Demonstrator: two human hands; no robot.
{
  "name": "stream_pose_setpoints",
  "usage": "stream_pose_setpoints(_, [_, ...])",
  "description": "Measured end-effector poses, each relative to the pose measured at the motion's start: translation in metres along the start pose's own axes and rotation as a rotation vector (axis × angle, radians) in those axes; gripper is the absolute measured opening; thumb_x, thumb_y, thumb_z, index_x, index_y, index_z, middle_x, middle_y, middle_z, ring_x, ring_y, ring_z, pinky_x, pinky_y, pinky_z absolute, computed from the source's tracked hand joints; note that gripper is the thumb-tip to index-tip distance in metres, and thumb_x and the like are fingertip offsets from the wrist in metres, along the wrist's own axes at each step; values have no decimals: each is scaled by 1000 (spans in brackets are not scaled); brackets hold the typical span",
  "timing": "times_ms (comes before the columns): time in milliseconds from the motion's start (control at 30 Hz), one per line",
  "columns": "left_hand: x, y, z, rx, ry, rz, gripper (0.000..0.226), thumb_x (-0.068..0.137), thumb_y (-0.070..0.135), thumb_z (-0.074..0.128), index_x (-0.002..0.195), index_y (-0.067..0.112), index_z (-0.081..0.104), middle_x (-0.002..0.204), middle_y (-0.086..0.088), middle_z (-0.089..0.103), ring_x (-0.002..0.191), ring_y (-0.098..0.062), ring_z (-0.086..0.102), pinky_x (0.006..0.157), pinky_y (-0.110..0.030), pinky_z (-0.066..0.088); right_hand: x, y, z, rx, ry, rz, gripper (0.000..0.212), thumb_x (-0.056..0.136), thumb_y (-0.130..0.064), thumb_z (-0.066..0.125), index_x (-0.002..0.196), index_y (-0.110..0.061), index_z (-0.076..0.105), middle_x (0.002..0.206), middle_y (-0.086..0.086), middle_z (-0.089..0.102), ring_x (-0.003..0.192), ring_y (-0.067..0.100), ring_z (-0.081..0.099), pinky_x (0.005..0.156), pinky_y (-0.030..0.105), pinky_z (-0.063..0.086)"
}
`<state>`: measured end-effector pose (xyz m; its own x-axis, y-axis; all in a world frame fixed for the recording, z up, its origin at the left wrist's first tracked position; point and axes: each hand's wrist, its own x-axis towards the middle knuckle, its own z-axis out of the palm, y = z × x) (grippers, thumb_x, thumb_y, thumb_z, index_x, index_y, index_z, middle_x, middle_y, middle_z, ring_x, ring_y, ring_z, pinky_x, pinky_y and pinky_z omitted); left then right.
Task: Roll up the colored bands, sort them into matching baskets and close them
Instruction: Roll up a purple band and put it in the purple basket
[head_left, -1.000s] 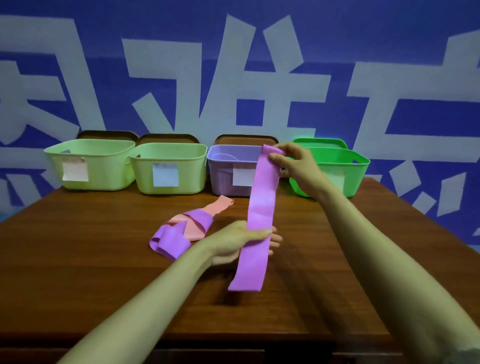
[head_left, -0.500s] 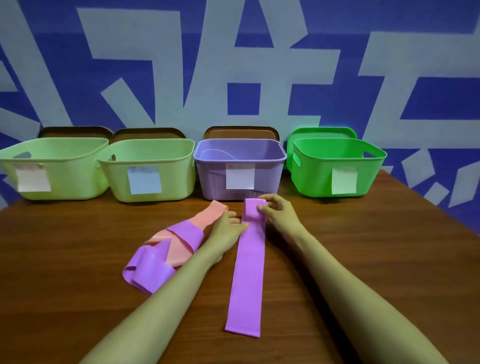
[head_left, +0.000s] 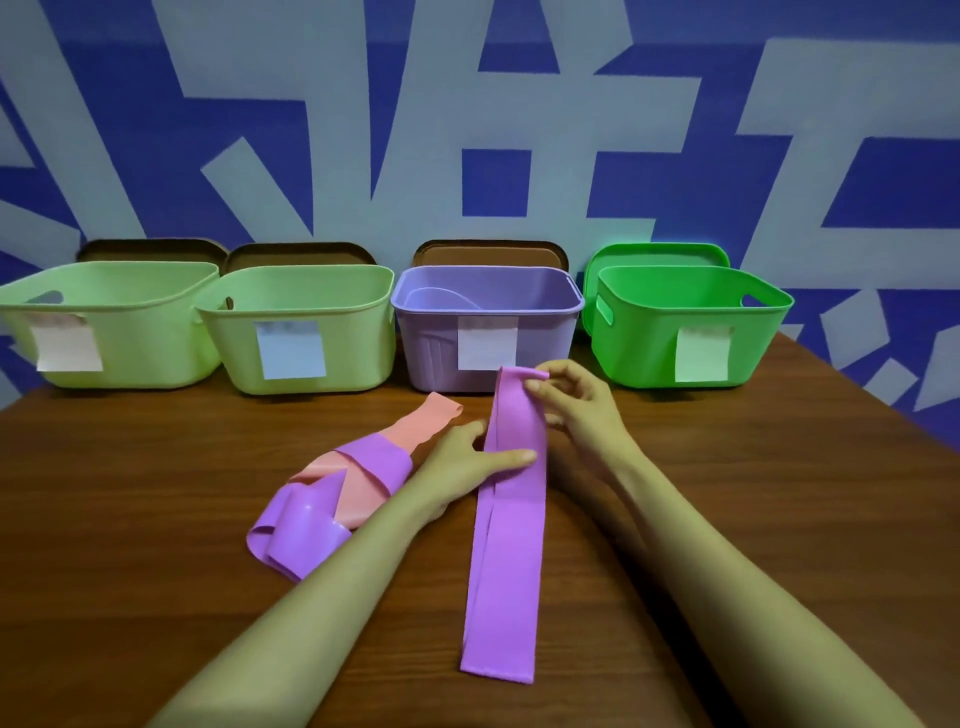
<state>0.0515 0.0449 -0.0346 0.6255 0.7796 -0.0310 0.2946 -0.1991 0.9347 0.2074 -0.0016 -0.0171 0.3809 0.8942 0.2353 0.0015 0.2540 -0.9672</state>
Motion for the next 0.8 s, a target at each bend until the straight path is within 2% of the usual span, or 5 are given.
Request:
stream_pose_setpoints(133, [-7,3,-2,-133,72,32,25,73,23,80,95,20,70,92,-1,75,89,-21,70,89,-44,54,-3,-42,4,-35,-20,-111,15,85,0,65,86,-14,61,79,-4,64,75,4,62,58,18,51])
stream_pose_setpoints(500, [-96,63,2,-183,-142,147,20,94,17,57,112,8,60,90,-12,57,82,-21,54,67,-32,45,-61,-128,10,-26,-33,-240,17,87,0,63,84,-17,59,78,-8,64,69,0,61,51,16,48])
stream_pose_setpoints(633, [-128,80,5,-358,-225,144,26,94,11,54,113,-6,53,84,-16,53,60,-12,52,53,-21,39,-82,-155,12,-30,-48,-278,21,87,0,63,81,-19,59,76,-10,65,71,3,61,52,17,49])
stream_pose_setpoints(700, [-141,89,3,-351,-271,166,19,97,6,48,113,5,58,89,-6,68,71,-11,66,60,-22,54,-90,-163,14,-18,-65,-274,21,87,0,63,80,-19,58,74,-8,64,68,3,61,50,16,48])
stream_pose_setpoints(800, [-153,93,3,-345,-285,165,25,97,6,47,118,8,59,104,-4,70,92,-14,68,80,-30,58,-94,-160,14,-22,-95,-239,20,87,-1,64,80,-18,59,71,-8,65,65,3,61,50,17,48])
